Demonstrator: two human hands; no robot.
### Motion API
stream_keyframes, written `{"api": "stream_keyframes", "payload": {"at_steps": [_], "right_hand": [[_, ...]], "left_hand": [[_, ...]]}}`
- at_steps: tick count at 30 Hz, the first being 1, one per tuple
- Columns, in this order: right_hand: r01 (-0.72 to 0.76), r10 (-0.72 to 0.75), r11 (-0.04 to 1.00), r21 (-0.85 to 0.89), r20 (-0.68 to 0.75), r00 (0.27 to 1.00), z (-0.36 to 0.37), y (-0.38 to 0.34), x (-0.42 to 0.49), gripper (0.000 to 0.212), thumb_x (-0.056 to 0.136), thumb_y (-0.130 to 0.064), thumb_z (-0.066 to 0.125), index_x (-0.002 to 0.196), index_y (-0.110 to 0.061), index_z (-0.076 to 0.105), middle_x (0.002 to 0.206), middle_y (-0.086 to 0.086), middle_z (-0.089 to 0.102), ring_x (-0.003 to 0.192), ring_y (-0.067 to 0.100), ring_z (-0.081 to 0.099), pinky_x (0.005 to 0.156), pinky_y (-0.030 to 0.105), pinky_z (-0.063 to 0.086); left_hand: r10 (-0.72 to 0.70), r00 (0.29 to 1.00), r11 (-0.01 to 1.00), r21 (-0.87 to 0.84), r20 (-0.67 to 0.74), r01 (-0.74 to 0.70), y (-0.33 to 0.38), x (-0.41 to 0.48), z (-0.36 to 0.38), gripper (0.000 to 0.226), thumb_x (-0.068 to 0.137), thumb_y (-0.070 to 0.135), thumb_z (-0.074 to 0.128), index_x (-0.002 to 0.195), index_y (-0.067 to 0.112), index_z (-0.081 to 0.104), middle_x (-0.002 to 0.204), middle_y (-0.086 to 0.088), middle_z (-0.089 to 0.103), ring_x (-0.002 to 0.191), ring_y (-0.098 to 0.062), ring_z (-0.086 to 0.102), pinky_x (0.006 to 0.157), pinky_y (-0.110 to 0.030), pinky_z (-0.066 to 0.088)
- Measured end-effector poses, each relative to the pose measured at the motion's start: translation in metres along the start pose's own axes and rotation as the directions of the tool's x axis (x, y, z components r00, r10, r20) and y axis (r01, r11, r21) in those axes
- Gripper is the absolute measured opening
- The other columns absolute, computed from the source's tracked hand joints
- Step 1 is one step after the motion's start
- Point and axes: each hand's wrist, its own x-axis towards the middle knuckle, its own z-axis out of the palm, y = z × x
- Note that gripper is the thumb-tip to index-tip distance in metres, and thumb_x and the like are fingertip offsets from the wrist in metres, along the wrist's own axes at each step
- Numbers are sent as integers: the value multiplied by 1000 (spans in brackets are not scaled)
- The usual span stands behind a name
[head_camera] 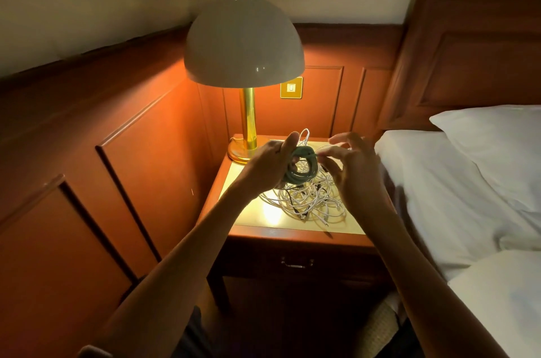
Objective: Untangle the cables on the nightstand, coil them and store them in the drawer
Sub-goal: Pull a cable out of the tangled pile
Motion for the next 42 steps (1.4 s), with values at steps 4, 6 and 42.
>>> {"api": "stream_keyframes", "payload": {"at_steps": [4, 6, 42], "right_hand": [[-113, 125, 975, 191, -49, 991, 12, -2, -9, 19, 94, -17, 68, 109, -8, 75, 93, 5, 77, 73, 5, 65, 69, 7, 45], [-257, 277, 868, 425, 15, 961, 14, -1, -11, 16, 93, -17, 69, 106, -10, 75, 87, 1, 77, 71, 8, 72, 66, 25, 60], [-778, 254, -123, 616, 777, 575, 3, -16, 4, 40, 90, 3, 62, 129, 1, 59, 118, 25, 69, 105, 35, 70, 78, 33, 62]], "left_hand": [[23, 994, 998, 68, -111, -15, 5, 2, 16, 59, 106, 43, 34, 65, 7, 56, 56, -1, 55, 40, -7, 48, 43, -20, 43], [71, 988, 993, 103, -134, -58, 7, 2, 19, 65, 105, 44, 37, 68, -5, 58, 57, -7, 57, 42, -13, 48, 45, -22, 43], [329, 944, 494, 855, -16, -157, -7, -13, 2, 34, 108, 38, 28, 96, 18, 51, 67, 10, 39, 47, 0, 31, 43, -16, 21]]}}
